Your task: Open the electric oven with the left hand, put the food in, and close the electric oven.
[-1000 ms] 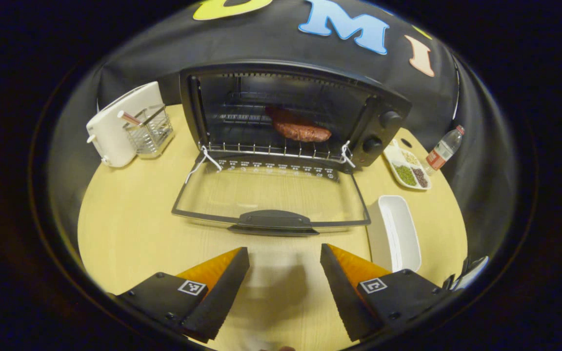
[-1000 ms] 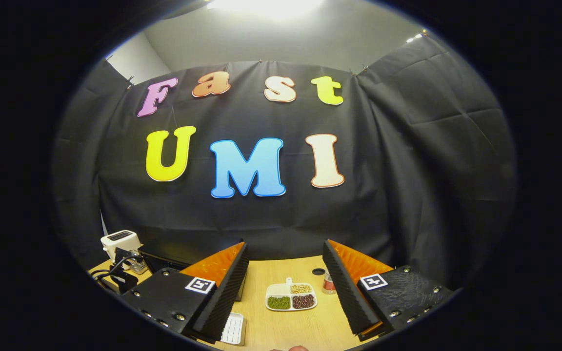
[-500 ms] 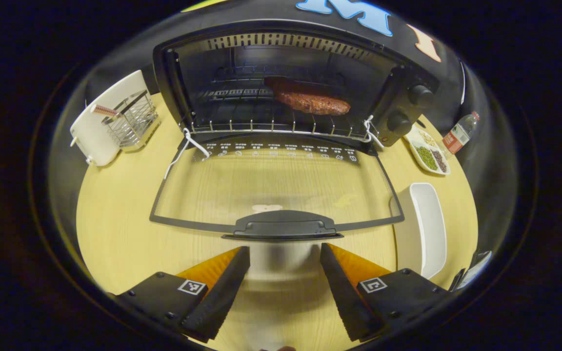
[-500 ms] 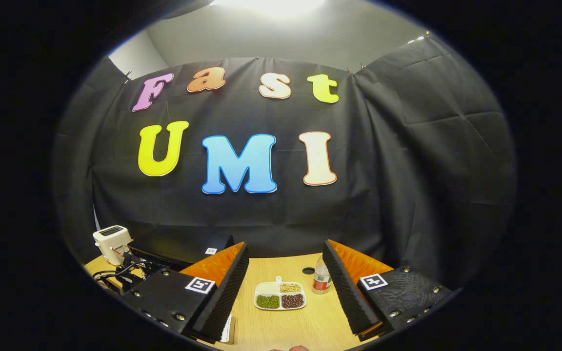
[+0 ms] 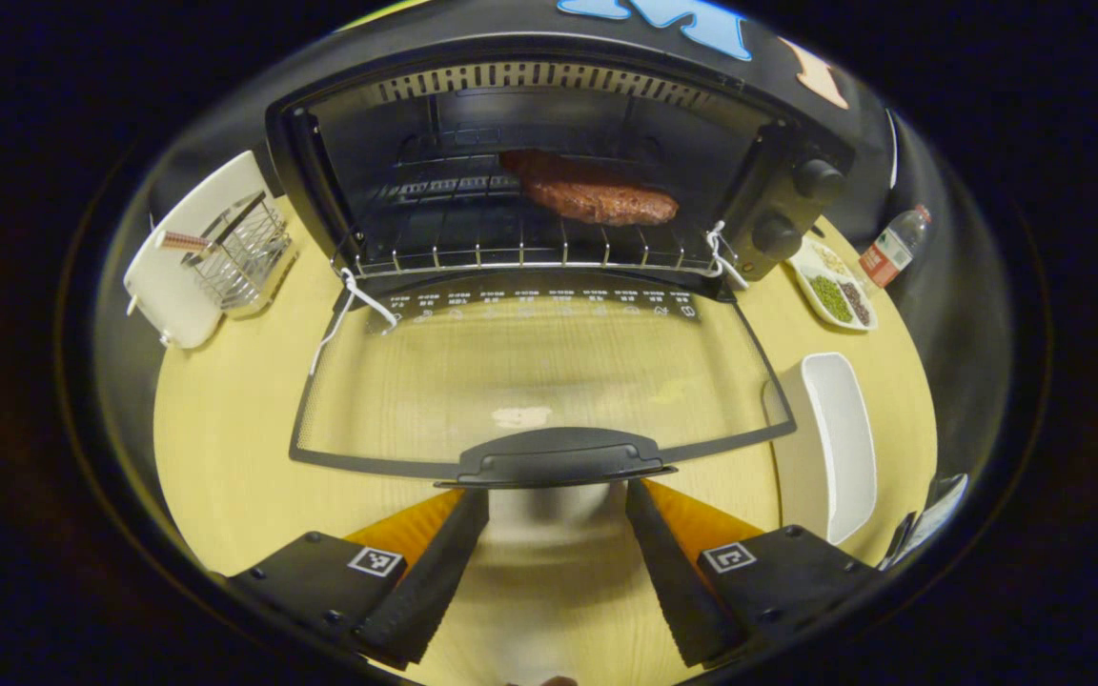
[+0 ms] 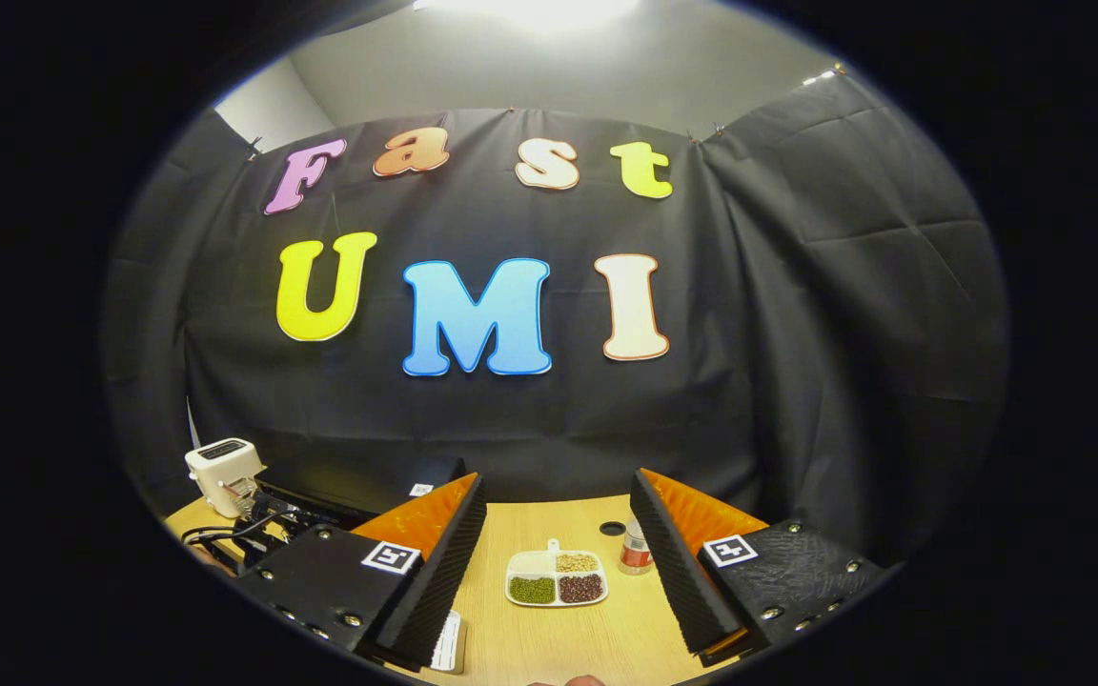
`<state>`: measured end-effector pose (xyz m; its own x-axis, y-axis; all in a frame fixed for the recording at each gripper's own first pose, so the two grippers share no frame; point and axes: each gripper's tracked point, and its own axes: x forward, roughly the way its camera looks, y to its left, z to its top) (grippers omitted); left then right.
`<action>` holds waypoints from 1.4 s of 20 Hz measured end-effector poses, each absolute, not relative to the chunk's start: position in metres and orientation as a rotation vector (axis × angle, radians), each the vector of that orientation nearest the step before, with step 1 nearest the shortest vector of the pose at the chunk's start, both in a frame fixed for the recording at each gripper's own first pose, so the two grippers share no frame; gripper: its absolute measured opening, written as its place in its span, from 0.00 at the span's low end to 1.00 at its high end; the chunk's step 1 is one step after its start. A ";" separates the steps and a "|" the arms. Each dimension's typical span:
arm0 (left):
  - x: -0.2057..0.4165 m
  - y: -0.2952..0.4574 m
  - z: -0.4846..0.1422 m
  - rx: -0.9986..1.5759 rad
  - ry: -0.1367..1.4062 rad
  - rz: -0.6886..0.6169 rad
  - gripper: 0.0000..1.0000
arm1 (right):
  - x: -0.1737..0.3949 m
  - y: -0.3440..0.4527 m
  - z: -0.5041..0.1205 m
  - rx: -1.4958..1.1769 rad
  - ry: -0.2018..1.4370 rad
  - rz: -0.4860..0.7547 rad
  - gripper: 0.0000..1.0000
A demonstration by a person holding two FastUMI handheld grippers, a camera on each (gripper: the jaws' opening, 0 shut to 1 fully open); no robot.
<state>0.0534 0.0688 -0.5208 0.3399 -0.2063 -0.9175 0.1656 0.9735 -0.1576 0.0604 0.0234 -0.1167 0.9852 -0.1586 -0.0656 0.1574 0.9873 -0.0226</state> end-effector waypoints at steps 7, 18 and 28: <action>0.053 0.069 -0.498 -0.076 1.150 -0.246 0.98 | 0.061 0.035 -0.117 -0.020 0.068 -0.125 0.92; 0.061 0.070 -0.462 -0.131 1.056 -0.235 0.98 | 0.057 0.040 -0.112 -0.004 0.059 -0.102 0.92; 0.092 0.069 -0.428 -0.090 0.939 -0.244 0.99 | 0.053 0.049 -0.111 -0.008 0.060 -0.071 0.92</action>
